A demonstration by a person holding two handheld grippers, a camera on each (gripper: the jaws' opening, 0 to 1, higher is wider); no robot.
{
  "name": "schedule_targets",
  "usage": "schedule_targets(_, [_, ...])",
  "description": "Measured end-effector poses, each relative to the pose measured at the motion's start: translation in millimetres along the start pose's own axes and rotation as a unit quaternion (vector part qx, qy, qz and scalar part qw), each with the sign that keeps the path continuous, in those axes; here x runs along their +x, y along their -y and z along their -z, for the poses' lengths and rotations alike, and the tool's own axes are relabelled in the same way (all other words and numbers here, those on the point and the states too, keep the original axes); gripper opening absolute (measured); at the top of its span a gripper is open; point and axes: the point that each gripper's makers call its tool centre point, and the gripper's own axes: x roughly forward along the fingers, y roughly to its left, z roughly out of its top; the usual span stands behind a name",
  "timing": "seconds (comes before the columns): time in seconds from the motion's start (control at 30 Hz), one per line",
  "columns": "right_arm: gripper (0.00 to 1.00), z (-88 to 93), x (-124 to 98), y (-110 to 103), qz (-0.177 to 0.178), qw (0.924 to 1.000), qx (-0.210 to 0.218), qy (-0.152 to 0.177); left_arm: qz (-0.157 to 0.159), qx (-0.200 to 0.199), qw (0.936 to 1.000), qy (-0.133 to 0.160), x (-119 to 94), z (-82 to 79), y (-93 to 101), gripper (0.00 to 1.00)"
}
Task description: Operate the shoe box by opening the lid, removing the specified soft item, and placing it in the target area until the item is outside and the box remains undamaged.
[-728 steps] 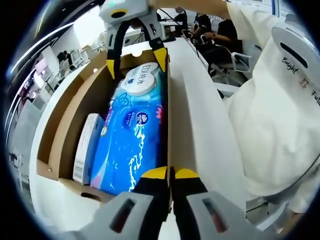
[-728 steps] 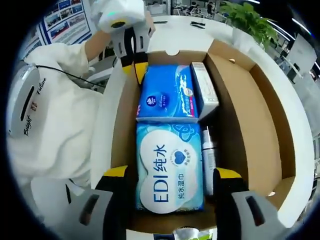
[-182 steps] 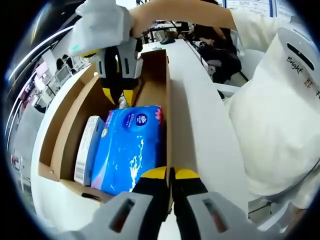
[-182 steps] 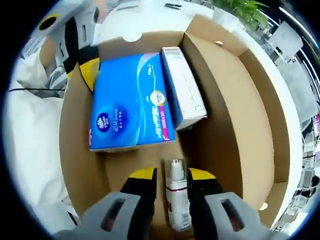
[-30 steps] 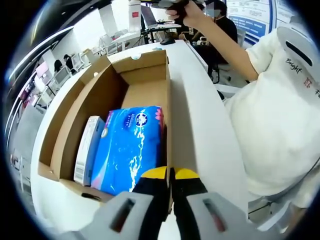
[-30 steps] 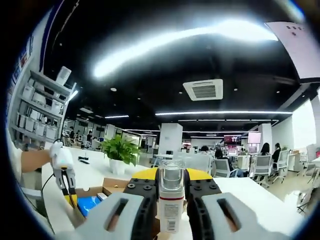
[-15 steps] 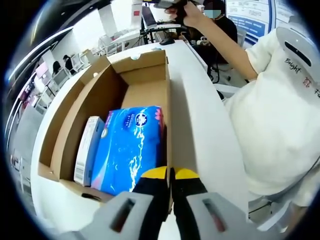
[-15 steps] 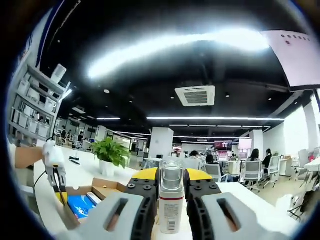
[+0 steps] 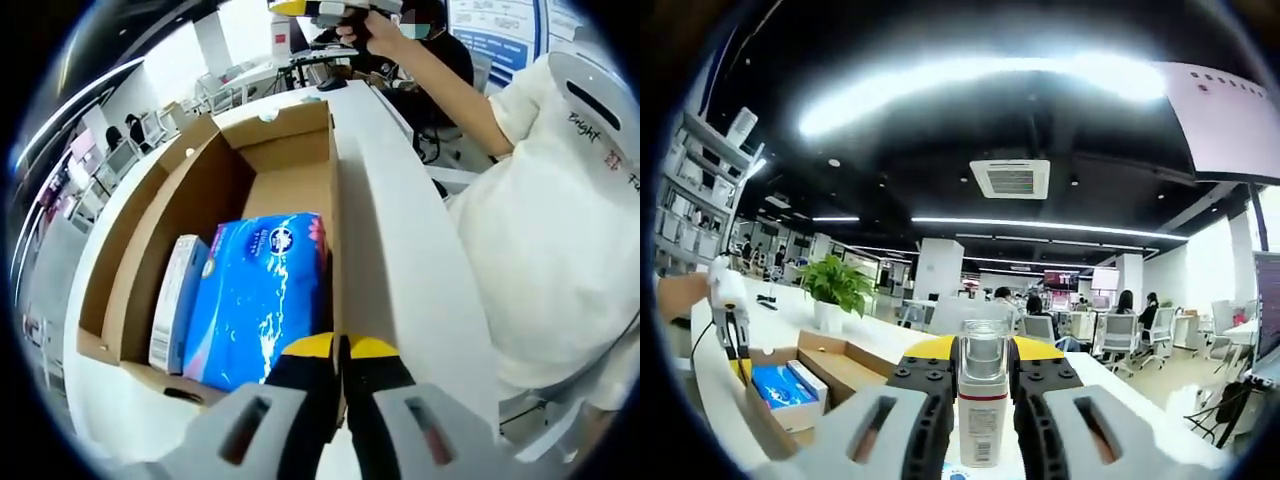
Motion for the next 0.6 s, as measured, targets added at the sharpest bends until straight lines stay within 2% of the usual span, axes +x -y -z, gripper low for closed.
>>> schedule_targets(0.4, [0.18, 8.3, -18, 31, 0.037, 0.9993, 0.000, 0.000, -0.001, -0.001, 1.0000, -0.001, 0, -0.1, -0.2, 0.01])
schedule_targets(0.43, [0.18, 7.4, -18, 32, 0.039, 0.9992, -0.005, 0.001, -0.001, -0.002, 1.0000, -0.001, 0, -0.1, -0.2, 0.01])
schedule_targets(0.5, [0.18, 4.2, -18, 38, 0.051, 0.9976, -0.047, 0.005, -0.001, -0.002, 1.0000, -0.001, 0, 0.0, -0.4, 0.01])
schedule_targets(0.6, [0.18, 6.9, -17, 43, 0.052, 0.9978, -0.041, 0.003, -0.001, -0.002, 1.0000, 0.000, 0, 0.0, -0.5, 0.01])
